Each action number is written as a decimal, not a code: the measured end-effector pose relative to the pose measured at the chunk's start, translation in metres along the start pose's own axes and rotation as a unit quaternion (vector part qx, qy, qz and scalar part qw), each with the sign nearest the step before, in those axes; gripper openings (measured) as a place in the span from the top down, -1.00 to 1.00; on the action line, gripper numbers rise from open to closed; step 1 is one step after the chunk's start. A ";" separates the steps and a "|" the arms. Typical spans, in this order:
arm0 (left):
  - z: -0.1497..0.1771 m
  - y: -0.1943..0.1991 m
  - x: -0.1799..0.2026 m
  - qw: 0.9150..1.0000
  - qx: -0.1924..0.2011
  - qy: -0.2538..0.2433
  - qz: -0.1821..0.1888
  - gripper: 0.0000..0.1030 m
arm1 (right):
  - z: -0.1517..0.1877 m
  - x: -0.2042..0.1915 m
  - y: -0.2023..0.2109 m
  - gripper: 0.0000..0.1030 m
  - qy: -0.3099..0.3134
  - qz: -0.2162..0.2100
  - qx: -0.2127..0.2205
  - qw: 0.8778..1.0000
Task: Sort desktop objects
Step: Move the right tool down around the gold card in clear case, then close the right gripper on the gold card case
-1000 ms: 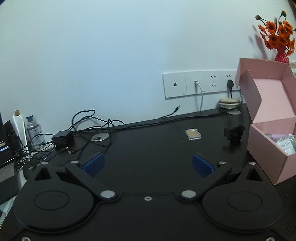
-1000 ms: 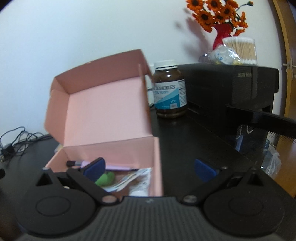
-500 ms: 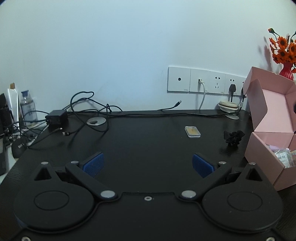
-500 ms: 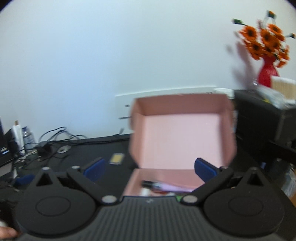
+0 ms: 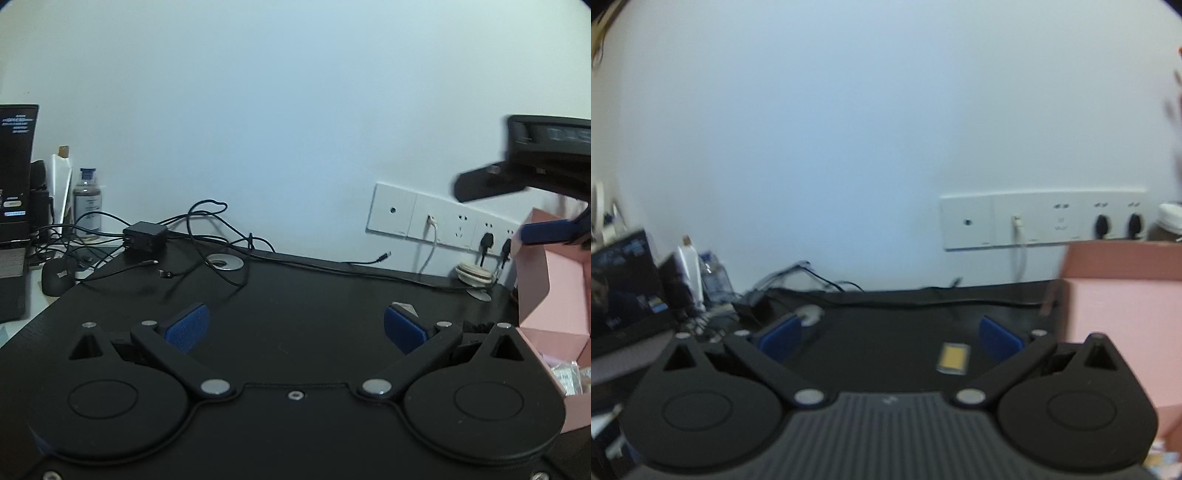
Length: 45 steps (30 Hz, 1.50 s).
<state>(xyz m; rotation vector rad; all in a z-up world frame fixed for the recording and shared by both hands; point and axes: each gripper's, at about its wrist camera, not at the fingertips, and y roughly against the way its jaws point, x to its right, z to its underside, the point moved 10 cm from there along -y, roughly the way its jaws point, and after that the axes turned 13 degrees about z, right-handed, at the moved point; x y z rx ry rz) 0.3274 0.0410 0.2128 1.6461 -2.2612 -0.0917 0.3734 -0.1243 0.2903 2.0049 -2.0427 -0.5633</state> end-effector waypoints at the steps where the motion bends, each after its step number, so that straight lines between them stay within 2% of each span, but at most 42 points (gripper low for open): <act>1: 0.000 0.000 0.000 1.000 0.000 0.001 0.002 -1.00 | -0.001 -0.003 -0.008 -0.99 -0.007 0.000 -0.004 1.000; 4: -0.001 0.000 -0.001 1.000 0.001 0.005 0.004 -1.00 | 0.001 -0.010 -0.034 -0.99 -0.011 0.015 -0.016 1.000; 9: -0.001 -0.001 -0.008 1.000 -0.001 0.025 0.003 -1.00 | 0.014 -0.016 -0.072 -0.96 0.026 0.051 -0.046 0.997; 14: 0.000 -0.001 -0.009 1.000 -0.002 0.028 0.003 -1.00 | 0.017 -0.010 -0.104 -0.91 0.006 0.060 -0.066 0.996; 16: 0.000 -0.001 -0.008 1.000 -0.002 0.025 0.004 -1.00 | 0.024 -0.008 -0.119 -0.82 0.009 0.071 -0.085 0.994; 20: 0.001 -0.002 -0.008 1.000 -0.007 0.024 0.002 -1.00 | 0.047 -0.003 -0.147 -0.49 0.030 0.097 -0.129 0.986; 23: 0.002 -0.003 -0.009 1.000 -0.009 0.028 0.003 -1.00 | 0.055 0.001 -0.160 -0.28 0.026 0.095 -0.149 0.984; 24: 0.003 -0.003 -0.009 1.000 -0.009 0.030 0.004 -1.00 | 0.057 0.002 -0.163 -0.10 0.026 0.092 -0.154 0.983; 28: 0.003 -0.003 -0.006 1.000 -0.010 0.024 0.006 -1.00 | 0.062 0.004 -0.169 0.11 0.034 0.089 -0.174 0.980; 34: 0.004 -0.003 -0.005 1.000 -0.010 0.021 0.010 -1.00 | 0.054 0.015 -0.170 0.12 0.012 0.112 -0.171 0.979; 39: 0.004 -0.004 -0.007 0.999 -0.012 0.028 0.010 -1.00 | 0.056 0.023 -0.175 0.11 0.032 0.143 -0.175 0.974; 45: 0.004 -0.003 -0.006 1.000 -0.011 0.027 0.010 -1.00 | 0.064 0.021 -0.181 0.11 0.048 0.154 -0.188 0.969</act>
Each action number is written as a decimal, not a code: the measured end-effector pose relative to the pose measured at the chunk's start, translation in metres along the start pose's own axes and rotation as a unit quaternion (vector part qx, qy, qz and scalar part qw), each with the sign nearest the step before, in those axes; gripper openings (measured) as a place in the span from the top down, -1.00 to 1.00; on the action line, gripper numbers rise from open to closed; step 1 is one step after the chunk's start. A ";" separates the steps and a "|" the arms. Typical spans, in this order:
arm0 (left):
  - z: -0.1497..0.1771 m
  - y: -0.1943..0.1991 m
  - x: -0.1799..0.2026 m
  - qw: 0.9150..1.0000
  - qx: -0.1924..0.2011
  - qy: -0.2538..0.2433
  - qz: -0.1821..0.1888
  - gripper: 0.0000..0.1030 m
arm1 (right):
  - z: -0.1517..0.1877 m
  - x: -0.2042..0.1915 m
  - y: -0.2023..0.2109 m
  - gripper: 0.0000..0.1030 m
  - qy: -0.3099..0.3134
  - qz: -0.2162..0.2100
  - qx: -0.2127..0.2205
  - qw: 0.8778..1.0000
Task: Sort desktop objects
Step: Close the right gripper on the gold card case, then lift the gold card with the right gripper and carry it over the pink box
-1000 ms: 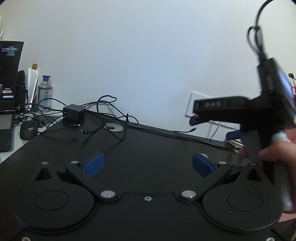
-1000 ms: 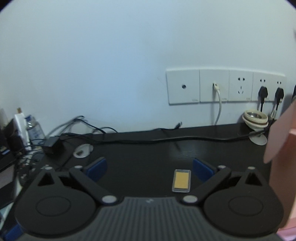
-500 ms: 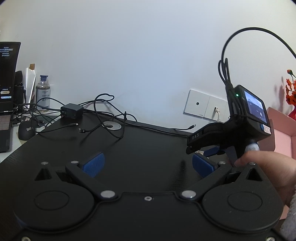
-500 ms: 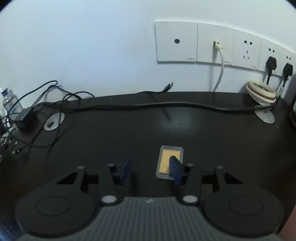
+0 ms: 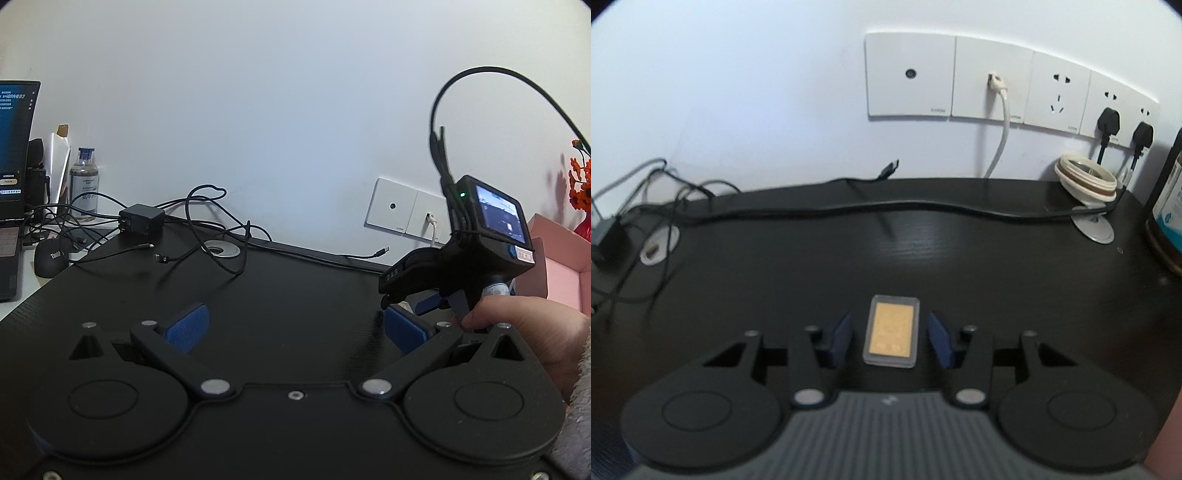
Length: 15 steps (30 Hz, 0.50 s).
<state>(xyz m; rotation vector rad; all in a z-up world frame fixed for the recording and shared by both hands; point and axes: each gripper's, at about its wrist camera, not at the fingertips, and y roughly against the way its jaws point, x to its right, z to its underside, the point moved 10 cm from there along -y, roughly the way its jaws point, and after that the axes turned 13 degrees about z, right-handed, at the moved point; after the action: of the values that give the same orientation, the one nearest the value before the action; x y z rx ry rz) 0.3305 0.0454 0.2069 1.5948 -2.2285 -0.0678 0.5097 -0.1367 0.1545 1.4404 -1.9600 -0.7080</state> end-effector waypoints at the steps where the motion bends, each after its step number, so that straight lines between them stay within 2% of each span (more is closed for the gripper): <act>1: 0.000 0.000 0.000 1.000 0.000 0.000 0.000 -1.00 | 0.000 0.000 0.000 0.11 0.004 0.007 0.004 1.000; 4: 0.000 0.000 0.000 1.000 0.000 0.001 0.000 -1.00 | 0.001 0.001 0.000 0.13 0.008 0.018 0.004 1.000; 6: 0.000 0.000 0.000 1.000 0.001 -0.001 0.000 -1.00 | 0.001 -0.001 0.002 0.42 0.026 0.028 0.008 0.999; 10: -0.001 0.000 0.002 1.000 0.002 -0.008 -0.002 -1.00 | 0.004 -0.004 0.007 0.42 0.056 0.046 0.022 0.997; 15: -0.001 0.000 0.004 1.000 0.003 -0.012 -0.001 -1.00 | 0.013 -0.008 0.018 0.42 0.050 0.027 0.029 0.998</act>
<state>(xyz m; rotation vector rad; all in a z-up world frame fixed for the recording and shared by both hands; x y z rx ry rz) 0.3295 0.0422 0.2095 1.6075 -2.2486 -0.0806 0.4902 -0.1237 0.1575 1.4223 -1.9488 -0.5489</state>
